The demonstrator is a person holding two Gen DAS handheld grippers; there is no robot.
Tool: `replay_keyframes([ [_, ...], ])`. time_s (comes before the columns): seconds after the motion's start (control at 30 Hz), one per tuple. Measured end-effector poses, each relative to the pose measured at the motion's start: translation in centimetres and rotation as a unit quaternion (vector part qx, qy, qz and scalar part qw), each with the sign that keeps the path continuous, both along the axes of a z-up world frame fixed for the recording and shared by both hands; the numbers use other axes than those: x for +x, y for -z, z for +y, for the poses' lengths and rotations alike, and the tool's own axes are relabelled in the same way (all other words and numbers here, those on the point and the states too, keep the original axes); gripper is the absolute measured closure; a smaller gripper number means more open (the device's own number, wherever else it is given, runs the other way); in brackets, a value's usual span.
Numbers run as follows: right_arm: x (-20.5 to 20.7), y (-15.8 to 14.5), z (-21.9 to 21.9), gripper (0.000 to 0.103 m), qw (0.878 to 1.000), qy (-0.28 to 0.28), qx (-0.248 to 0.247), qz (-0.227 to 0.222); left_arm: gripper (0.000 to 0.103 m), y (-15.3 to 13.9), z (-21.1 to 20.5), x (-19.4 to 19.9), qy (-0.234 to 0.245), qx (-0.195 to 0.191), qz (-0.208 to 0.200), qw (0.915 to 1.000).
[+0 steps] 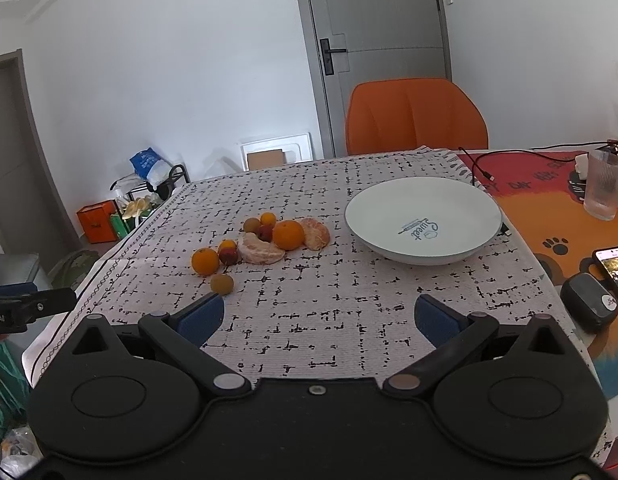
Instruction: Organize fruits
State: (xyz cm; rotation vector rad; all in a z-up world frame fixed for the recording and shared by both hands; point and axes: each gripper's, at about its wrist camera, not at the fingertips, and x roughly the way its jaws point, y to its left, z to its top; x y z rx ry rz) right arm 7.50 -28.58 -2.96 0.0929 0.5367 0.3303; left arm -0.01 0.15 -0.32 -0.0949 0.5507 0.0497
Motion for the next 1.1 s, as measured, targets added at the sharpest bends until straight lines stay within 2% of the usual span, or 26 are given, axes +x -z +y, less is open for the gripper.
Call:
replay_keyframes([
  [1.1, -0.13, -0.05, 0.01, 0.0, 1.0, -0.004, -0.001, -0.002, 0.0, -0.06, 0.14, 0.02, -0.001, 0.002, -0.001, 1.0],
])
